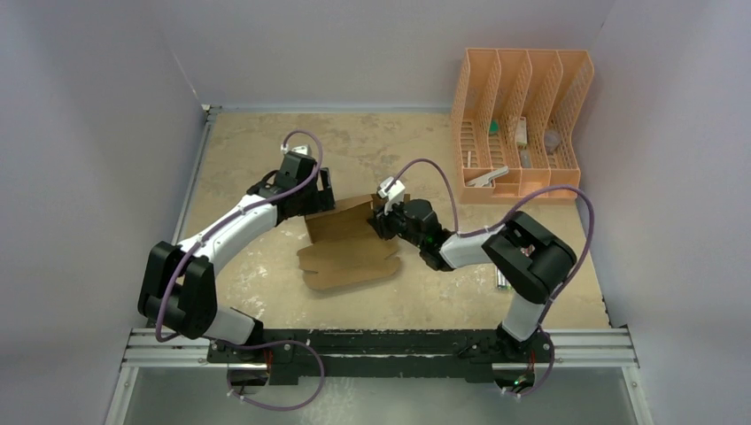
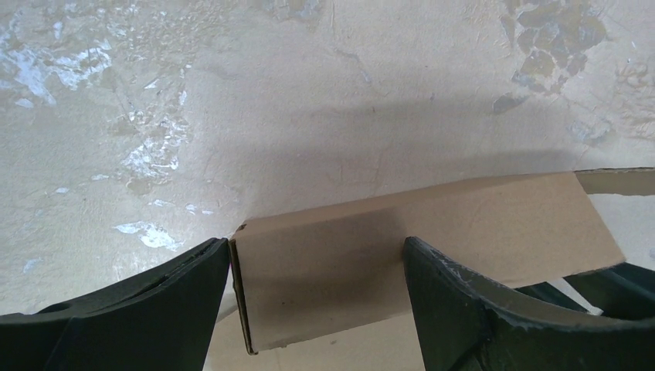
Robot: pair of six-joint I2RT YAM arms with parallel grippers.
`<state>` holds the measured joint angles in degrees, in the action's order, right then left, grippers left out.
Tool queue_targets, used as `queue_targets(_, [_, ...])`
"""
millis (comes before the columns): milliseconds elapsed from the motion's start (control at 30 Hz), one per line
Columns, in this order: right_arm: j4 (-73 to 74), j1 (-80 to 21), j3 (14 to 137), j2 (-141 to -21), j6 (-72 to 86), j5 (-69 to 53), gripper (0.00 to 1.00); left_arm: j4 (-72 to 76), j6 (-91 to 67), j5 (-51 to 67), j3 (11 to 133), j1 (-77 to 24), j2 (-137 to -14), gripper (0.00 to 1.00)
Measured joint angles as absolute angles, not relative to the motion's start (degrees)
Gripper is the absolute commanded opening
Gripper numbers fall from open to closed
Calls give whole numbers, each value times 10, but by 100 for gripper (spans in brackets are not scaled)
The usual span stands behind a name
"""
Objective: Fold the paper box
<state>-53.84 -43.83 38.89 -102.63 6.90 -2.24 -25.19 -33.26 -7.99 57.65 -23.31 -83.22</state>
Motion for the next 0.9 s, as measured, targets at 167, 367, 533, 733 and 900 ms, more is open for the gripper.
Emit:
queue_targets(167, [-480, -437, 378, -956, 28, -20, 40, -244, -319, -97, 573, -233, -821, 82])
queue_targets(367, [-376, -412, 374, -849, -28, -17, 51, -251, -300, -107, 568, -234, -820, 82])
queue_targets(533, [-267, -375, 397, -801, -77, -26, 58, -253, -290, -108, 564, -234, -820, 82])
queue_targets(733, [-156, -359, 458, -803, -133, -25, 67, -252, -283, -107, 564, -234, -820, 82])
queue_targets(900, [-109, -359, 519, -853, -176, -26, 73, -250, -277, -107, 564, -234, -820, 82])
